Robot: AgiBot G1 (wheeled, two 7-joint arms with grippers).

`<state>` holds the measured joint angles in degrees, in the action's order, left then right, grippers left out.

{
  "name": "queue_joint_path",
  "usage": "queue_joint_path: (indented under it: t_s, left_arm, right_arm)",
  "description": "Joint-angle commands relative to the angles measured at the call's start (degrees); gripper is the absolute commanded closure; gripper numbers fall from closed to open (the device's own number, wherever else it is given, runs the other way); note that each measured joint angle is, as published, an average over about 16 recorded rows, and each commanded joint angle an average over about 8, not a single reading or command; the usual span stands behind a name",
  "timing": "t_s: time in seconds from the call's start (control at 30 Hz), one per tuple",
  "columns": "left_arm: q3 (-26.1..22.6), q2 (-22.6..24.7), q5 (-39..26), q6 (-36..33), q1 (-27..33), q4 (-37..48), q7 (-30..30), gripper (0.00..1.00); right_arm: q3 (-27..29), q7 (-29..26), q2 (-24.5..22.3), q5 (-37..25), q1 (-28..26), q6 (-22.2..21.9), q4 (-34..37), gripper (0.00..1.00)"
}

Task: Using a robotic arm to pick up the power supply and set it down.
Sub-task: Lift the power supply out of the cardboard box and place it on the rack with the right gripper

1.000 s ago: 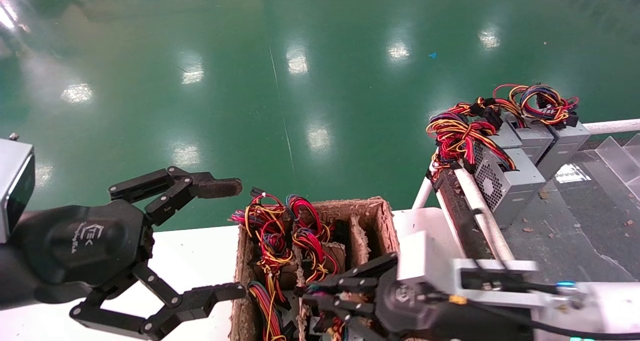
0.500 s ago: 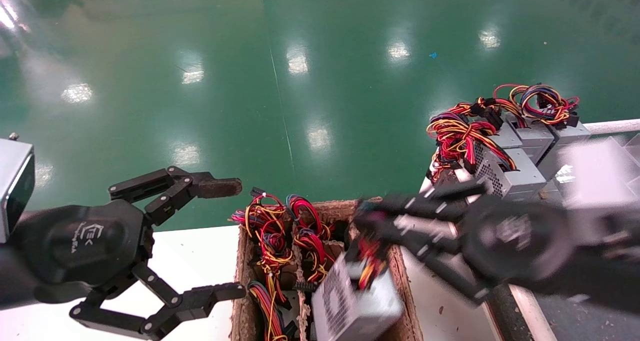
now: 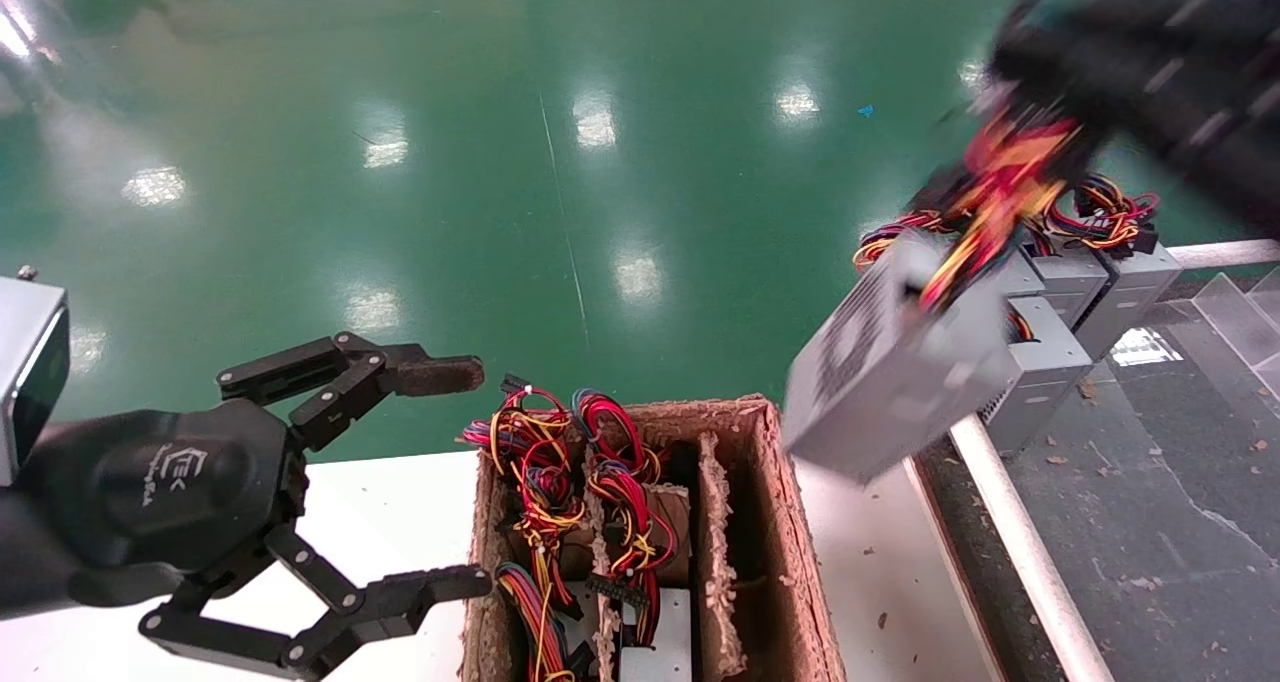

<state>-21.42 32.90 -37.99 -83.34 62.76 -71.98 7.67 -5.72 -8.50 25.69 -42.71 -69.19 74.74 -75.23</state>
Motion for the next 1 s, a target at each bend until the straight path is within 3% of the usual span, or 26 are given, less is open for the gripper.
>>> queue_joint_path:
  t_s: [0.03, 0.6, 1.0]
  left_arm:
    - [0.0, 0.0, 0.0, 0.0, 0.0, 0.0, 0.0, 0.0]
    - [0.0, 0.0, 0.0, 0.0, 0.0, 0.0, 0.0, 0.0]
    - [0.0, 0.0, 0.0, 0.0, 0.0, 0.0, 0.0, 0.0]
  right_arm:
    - [0.7, -0.3, -1.6, -0.8, -1.8, -0.8, 0.3, 1.0]
    - [2.8, 5.0, -10.8, -6.2, -5.9, 1.9, 15.7, 1.0]
    - [1.1, 11.0, -11.8, -9.6, -2.6, 5.6, 27.2, 1.0]
